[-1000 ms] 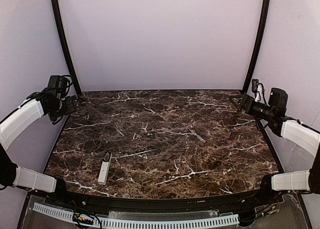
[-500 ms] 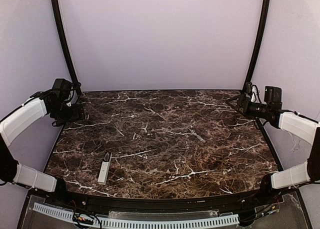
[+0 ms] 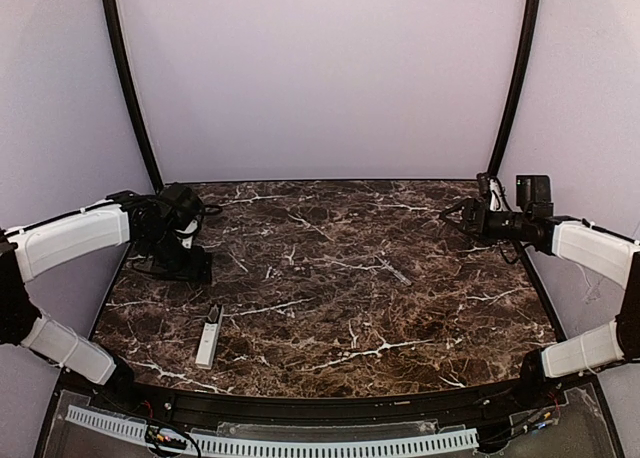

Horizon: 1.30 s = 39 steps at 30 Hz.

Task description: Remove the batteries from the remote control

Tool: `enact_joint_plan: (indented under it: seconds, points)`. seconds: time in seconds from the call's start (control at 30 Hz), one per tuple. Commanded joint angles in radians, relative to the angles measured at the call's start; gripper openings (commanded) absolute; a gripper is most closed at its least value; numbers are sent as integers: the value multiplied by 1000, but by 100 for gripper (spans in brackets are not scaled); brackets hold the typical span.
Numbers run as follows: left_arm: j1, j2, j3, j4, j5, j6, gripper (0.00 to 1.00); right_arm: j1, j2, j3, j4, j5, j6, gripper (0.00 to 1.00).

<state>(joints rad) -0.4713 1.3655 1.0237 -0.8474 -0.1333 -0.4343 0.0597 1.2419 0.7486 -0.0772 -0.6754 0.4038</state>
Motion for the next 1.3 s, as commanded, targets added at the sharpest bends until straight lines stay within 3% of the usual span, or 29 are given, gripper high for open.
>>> enact_joint_plan:
  seconds: [0.0,0.43,1.27]
  points:
    - [-40,20,-54,-71,70,-13,82,16,8,36,-25,4,-36,99]
    - [-164,141,-96,-22,129,-75,73,36,12,33,-59,24,-51,99]
    - [-171,252,-119,55,64,-117,44,37,40,22,-74,43,-69,99]
